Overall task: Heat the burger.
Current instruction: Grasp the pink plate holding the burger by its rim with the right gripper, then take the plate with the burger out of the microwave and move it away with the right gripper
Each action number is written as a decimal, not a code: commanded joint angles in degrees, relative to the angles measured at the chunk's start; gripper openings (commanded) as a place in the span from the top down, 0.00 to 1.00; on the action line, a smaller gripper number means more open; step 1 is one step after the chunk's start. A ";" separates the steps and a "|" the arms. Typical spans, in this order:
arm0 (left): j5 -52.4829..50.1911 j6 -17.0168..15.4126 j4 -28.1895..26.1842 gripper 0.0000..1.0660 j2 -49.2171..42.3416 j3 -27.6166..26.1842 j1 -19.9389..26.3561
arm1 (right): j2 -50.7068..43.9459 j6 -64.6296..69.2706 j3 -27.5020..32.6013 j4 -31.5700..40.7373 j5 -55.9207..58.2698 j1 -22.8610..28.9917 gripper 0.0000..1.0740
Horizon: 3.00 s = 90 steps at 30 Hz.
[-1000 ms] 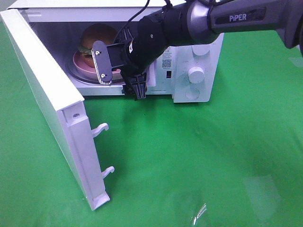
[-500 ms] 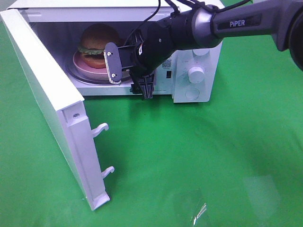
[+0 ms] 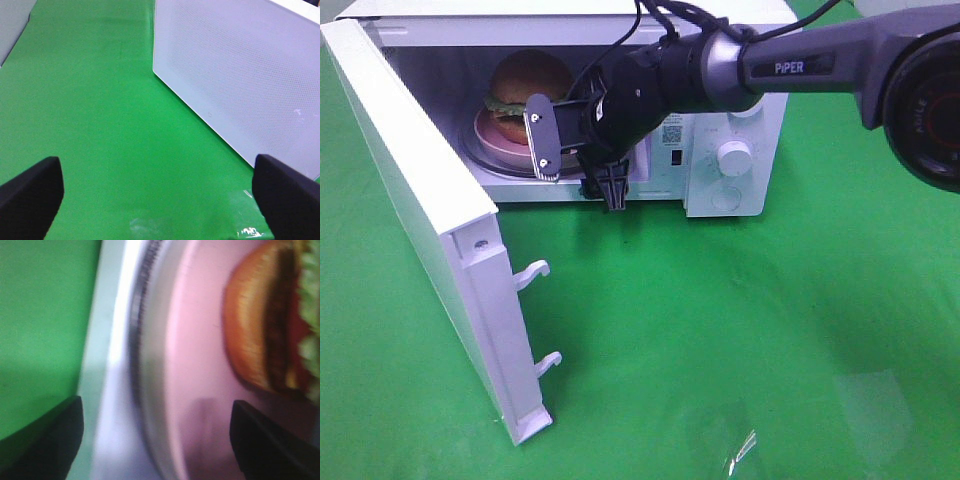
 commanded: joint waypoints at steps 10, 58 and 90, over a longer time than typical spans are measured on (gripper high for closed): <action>-0.80 0.11 -0.29 0.12 -0.34 0.23 0.06 | 1.89 -0.17 -1.55 2.86 0.57 0.40 0.34; -0.80 0.11 -0.29 0.12 -0.34 0.23 0.06 | -4.24 -14.44 -0.29 11.52 12.03 2.41 1.00; -0.80 0.11 -0.34 0.12 -0.34 0.23 0.06 | -20.51 -17.99 26.76 6.70 -7.85 2.41 1.00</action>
